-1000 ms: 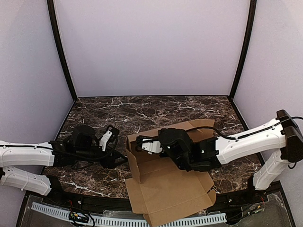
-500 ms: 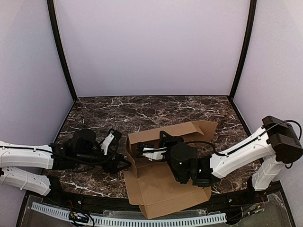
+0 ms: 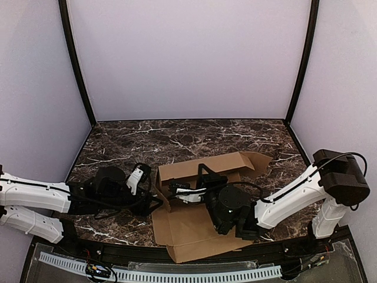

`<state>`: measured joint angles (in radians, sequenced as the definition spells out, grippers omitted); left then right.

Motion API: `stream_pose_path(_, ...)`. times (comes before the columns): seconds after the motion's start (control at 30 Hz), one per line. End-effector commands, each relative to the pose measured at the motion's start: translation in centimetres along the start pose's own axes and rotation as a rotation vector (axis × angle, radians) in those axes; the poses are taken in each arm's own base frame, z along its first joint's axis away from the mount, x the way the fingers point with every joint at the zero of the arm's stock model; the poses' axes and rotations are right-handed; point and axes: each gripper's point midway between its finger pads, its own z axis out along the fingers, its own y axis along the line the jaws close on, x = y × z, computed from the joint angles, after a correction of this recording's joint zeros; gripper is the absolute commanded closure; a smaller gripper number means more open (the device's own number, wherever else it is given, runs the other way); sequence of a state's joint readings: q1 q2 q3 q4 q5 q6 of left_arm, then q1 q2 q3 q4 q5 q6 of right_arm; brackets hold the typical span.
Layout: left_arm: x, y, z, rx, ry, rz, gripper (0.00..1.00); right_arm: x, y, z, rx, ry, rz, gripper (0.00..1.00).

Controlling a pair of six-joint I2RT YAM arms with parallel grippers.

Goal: Fold the paper box

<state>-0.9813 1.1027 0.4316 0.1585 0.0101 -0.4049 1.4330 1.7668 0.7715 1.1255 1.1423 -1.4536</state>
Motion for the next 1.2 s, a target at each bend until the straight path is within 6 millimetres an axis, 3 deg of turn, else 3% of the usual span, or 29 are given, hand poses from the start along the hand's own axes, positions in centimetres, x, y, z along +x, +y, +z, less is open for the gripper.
stream_pose_path(0.0, -1.7, 1.4, 0.1, -0.105, -0.063, 0.031, 0.33, -0.4, 0.9, -0.2, -0.042, 0.007, 0.038, 1.0)
stream_pose_path(0.47, -3.4, 0.8, 0.0, -0.089, -0.12, 0.065, 0.33, 0.3, 6.5, 0.4, -0.308, 0.082, 0.1, 1.0)
stream_pose_path(1.17, -6.1, 0.7, -0.1, -0.137, -0.177, 0.125, 0.3, 1.5, 9.2, 1.6, -0.42, 0.12, 0.079, 1.0)
